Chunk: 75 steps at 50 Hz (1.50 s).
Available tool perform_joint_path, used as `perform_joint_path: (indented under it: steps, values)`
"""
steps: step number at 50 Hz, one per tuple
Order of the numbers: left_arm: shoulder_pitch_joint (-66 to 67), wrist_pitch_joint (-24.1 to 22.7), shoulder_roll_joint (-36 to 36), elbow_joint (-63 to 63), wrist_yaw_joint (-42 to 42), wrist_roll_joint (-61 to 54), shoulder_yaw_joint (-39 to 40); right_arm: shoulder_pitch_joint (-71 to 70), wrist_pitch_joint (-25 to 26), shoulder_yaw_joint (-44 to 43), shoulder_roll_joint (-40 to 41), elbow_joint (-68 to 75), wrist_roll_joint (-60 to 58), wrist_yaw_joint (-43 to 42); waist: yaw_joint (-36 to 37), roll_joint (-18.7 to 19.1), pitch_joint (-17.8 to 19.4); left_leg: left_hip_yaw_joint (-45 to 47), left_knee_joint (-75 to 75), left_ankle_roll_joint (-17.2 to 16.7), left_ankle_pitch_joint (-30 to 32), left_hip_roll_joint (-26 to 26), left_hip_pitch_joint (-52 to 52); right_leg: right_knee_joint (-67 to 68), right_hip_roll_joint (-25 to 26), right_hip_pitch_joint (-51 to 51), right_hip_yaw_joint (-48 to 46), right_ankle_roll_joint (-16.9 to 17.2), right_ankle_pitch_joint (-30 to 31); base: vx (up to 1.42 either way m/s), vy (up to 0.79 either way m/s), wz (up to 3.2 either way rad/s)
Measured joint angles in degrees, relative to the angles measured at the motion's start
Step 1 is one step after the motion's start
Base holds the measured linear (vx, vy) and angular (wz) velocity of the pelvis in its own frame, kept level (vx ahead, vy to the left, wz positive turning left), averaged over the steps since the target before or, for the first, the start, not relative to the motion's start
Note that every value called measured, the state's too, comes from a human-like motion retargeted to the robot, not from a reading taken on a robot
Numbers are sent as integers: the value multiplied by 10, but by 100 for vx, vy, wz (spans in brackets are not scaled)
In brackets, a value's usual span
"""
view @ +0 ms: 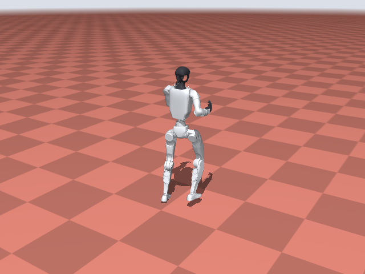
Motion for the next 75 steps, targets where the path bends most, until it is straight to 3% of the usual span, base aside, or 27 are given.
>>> perform_joint_path:
  steps: [2, 3, 5, 7, 9, 12, 15, 17, 22, 25, 29, 37, 45, 62, 75]
  values:
    - [51, 3, 52, -8, -13, 19, 13, -71, 16, 15, 10, 51, -103, -13, 26, -48, -3, 6, 120, 41, -40, -55, -49, -250, -47, 106, -23, 39, 140, 7, -14, -45]
    - [80, 3, 85, -6, -12, 45, 19, -108, 22, 28, 18, 72, -128, -41, 43, -71, -11, 3, 181, 46, -49, -80, -86, -321, -67, 128, -15, 57, 197, 3, -15, -83]
    - [147, 9, 168, 1, -7, 97, 46, -186, 38, 38, 20, 110, -227, -79, 79, -91, -11, 2, 246, 21, -38, -91, -133, -388, -82, 153, 22, 79, 223, 0, -13, -126]
    - [213, 16, 257, 14, -21, 118, 96, -277, 50, 26, 0, 130, -313, -84, 115, -82, 15, -8, 272, -12, -64, -73, -138, -399, -76, 173, 59, 87, 127, -5, -9, -173]
    - [281, 11, 332, 35, -59, 126, 157, -376, 48, 12, -37, 143, -367, -72, 141, -70, 50, -7, 315, -22, -166, -55, -121, -380, -67, 177, 98, 88, 27, -9, -5, -180]
    - [382, 29, 399, 81, -76, 188, 242, -494, 56, 0, -99, 152, -416, -40, 151, -52, 77, 61, 322, 4, -278, -12, -91, -203, -48, 76, 150, 87, -63, -12, -4, -123]
    - [401, 52, 445, 135, -75, 250, 253, -518, 58, -19, -133, 146, -406, -71, 114, -56, 75, 98, 261, 49, -278, -14, -87, -229, -48, 71, 129, 97, -41, -10, -2, 74]
    - [373, 54, 488, 185, -79, 294, 235, -495, 55, -46, -162, 145, -389, -83, 91, -65, 63, 75, 215, 49, -241, -32, -90, -291, -53, 98, 99, 101, -7, -5, -1, 128]
    - [335, 35, 589, 278, -41, 351, 219, -419, 47, -113, -280, 154, -390, -90, 79, -88, 46, 61, 61, -17, -180, -52, -48, -379, -53, 121, 71, 131, 49, -8, 2, 33]
    - [319, 33, 648, 329, -23, 385, 246, -381, 43, -152, -348, 186, -390, -100, 83, -96, 58, 77, 5, -25, -190, -51, -33, -388, -47, 107, 67, 142, 56, -16, 3, -6]
    - [289, 49, 682, 389, -18, 394, 273, -362, 50, -197, -376, 242, -379, -89, 69, -104, 86, 65, -26, -5, -184, -49, -38, -388, -39, 90, 59, 140, 72, -17, 1, 20]
    - [266, 67, 742, 449, 9, 392, 279, -328, 57, -251, -355, 269, -361, -106, 78, -124, 127, 84, -70, -28, -163, -40, -40, -398, -28, 66, 57, 153, 86, -13, -1, -9]
    - [259, 65, 733, 444, 15, 376, 296, -311, 58, -260, -353, 270, -368, -100, 97, -131, 154, 98, -84, -31, -148, -32, -42, -427, -21, 66, 38, 172, 107, -9, -3, -17]
    - [272, 65, 751, 401, 10, 394, 284, -320, 57, -250, -376, 260, -380, -99, 101, -113, 160, 82, -74, -34, -144, -42, -49, -404, -36, 62, 32, 160, 92, -1, 0, 7]
    - [293, 65, 764, 418, 9, 398, 330, -304, 54, -279, -386, 240, -383, -95, 103, -114, 167, 99, -69, -30, -185, -38, -46, -410, -36, 67, 24, 171, 69, 0, 0, 0]
